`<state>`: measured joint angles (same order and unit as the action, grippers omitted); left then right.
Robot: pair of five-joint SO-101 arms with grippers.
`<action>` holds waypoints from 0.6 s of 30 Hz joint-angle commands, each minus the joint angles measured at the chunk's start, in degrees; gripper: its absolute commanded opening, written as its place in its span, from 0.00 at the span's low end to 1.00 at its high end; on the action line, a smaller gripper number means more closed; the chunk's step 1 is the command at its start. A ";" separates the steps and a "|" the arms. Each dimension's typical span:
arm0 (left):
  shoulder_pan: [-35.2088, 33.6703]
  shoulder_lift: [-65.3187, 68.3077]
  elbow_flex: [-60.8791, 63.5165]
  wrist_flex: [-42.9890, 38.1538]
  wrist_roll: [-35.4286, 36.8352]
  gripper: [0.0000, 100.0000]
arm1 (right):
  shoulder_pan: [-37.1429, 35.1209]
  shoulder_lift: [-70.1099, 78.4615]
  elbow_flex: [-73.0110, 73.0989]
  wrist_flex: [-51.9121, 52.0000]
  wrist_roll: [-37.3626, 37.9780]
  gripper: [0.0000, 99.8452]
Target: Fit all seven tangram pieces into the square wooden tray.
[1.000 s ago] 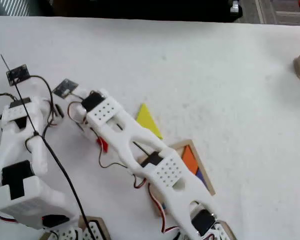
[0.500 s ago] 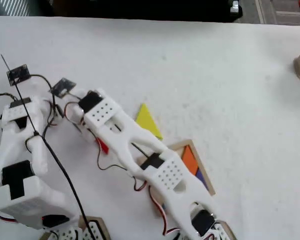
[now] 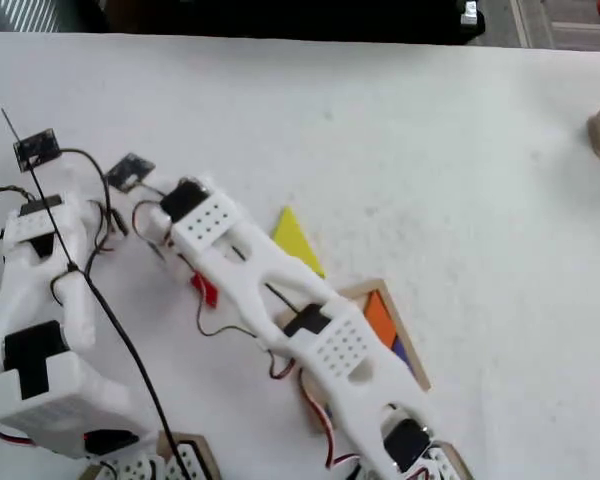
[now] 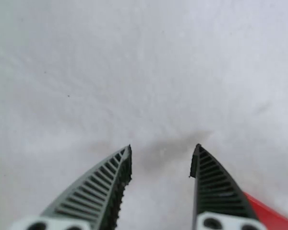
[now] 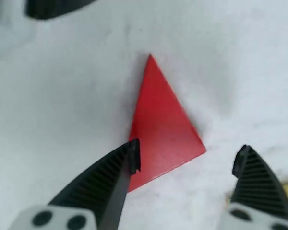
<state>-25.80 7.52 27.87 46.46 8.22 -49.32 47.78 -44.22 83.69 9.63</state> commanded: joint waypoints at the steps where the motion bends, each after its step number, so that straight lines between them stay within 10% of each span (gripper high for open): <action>1: 0.57 -3.38 -0.26 -1.05 0.18 0.21 | 0.22 -1.71 -0.53 -2.86 -0.35 0.31; 18: 0.57 -3.38 -0.26 -1.05 0.18 0.21 | -0.13 4.00 -1.76 -4.00 -0.79 0.31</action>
<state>-25.80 7.52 27.87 46.46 8.31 -49.93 51.47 -44.40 79.38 9.63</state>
